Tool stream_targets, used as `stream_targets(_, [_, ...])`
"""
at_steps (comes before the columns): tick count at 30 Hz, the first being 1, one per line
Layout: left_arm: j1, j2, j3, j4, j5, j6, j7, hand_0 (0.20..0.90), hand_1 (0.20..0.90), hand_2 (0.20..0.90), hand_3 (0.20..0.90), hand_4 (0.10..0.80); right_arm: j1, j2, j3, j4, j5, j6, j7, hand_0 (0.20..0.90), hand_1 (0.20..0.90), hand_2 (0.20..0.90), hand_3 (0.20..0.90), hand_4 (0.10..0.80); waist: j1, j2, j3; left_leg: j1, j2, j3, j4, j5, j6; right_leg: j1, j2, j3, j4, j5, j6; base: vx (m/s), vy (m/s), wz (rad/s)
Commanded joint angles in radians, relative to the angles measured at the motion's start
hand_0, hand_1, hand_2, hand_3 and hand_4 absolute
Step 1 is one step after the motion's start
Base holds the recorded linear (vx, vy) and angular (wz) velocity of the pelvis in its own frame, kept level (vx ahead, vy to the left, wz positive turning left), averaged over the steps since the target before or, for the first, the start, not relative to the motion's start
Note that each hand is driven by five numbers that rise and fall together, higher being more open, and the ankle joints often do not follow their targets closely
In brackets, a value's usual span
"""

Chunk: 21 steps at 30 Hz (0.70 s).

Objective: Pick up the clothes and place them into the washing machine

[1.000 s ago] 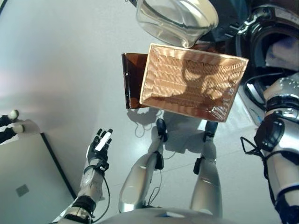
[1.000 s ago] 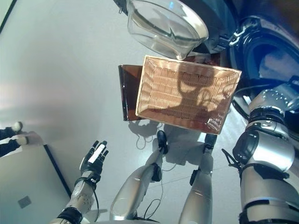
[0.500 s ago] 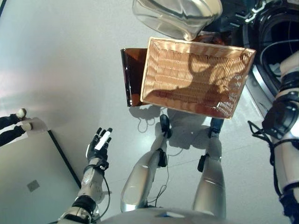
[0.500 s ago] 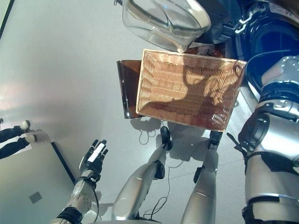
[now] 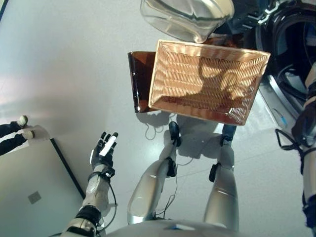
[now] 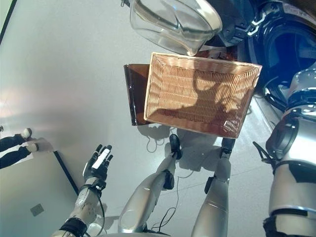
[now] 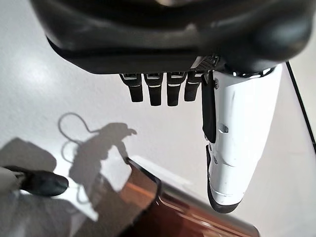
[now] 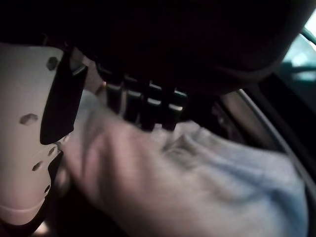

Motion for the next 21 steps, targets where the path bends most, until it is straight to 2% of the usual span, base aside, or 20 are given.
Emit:
stream_targets(1, [0.094,0.123,0.004,-0.001,0.009,-0.036,0.023,0.9,0.9,0.9,0.9,0.8,-0.075,-0.17,0.218,-0.011,-0.17,0.042,-0.017,0.9,0.9,0.9,0.9,0.8,0.036,0.043,-0.106,-0.006,0.006,-0.039,-0.018,-0.004,-0.081,-0.005,0.062,-0.011,0.129,-0.135,0.027,-0.042,0.002,0.04])
stream_targets(5, [0.106,0.147,0.004,-0.034,0.016,-0.023,0.014,0.9,0.9,0.9,0.9,0.8,-0.085,-0.188,0.323,0.094,-0.345,0.19,-0.037,0.9,0.9,0.9,0.9,0.8,0.041,0.031,-0.107,-0.004,0.007,-0.039,-0.018,0.001,-0.079,0.003,0.062,-0.015,0.124,-0.13,0.026,-0.042,-0.001,0.03])
stream_targets(9, [0.113,0.164,0.014,-0.048,0.022,-0.016,0.009,0.9,0.9,0.9,0.9,0.8,-0.101,-0.178,0.414,0.121,-0.539,0.284,-0.095,0.9,0.9,0.9,0.9,0.8,0.044,0.02,-0.105,-0.004,0.008,-0.038,-0.018,0.005,-0.074,0.004,0.065,-0.014,0.122,-0.126,0.023,-0.04,-0.003,0.01])
stream_targets(15, [0.094,0.148,0.03,-0.023,0.032,-0.012,0.017,0.9,0.9,0.9,0.9,0.8,-0.042,-0.156,0.422,0.161,-0.698,0.361,-0.163,0.9,0.9,0.9,0.9,0.8,0.048,0.006,-0.112,0.007,0.007,-0.036,-0.018,0.006,-0.066,0.021,0.066,-0.015,0.12,-0.128,0.022,-0.003,0.007,0.01])
stream_targets(16, [0.088,0.139,0.036,-0.024,0.034,-0.012,0.019,0.9,0.9,0.9,0.9,0.8,0.014,-0.14,0.412,0.145,-0.764,0.391,-0.186,0.9,0.9,0.9,0.9,0.8,0.045,-0.001,-0.114,0.013,0.006,-0.035,-0.018,0.005,-0.062,0.029,0.065,-0.013,0.121,-0.129,0.021,0.0,0.0,0.0])
stream_targets(21, [0.071,0.126,0.04,-0.012,0.05,-0.013,0.023,0.9,0.9,0.9,0.9,0.8,0.11,-0.096,0.383,0.132,-0.877,0.445,-0.206,0.9,0.9,0.9,0.9,0.8,0.045,-0.018,-0.118,0.024,-0.001,-0.034,-0.008,-0.001,-0.055,0.051,0.061,-0.014,0.119,-0.132,0.019,-0.001,0.005,0.02])
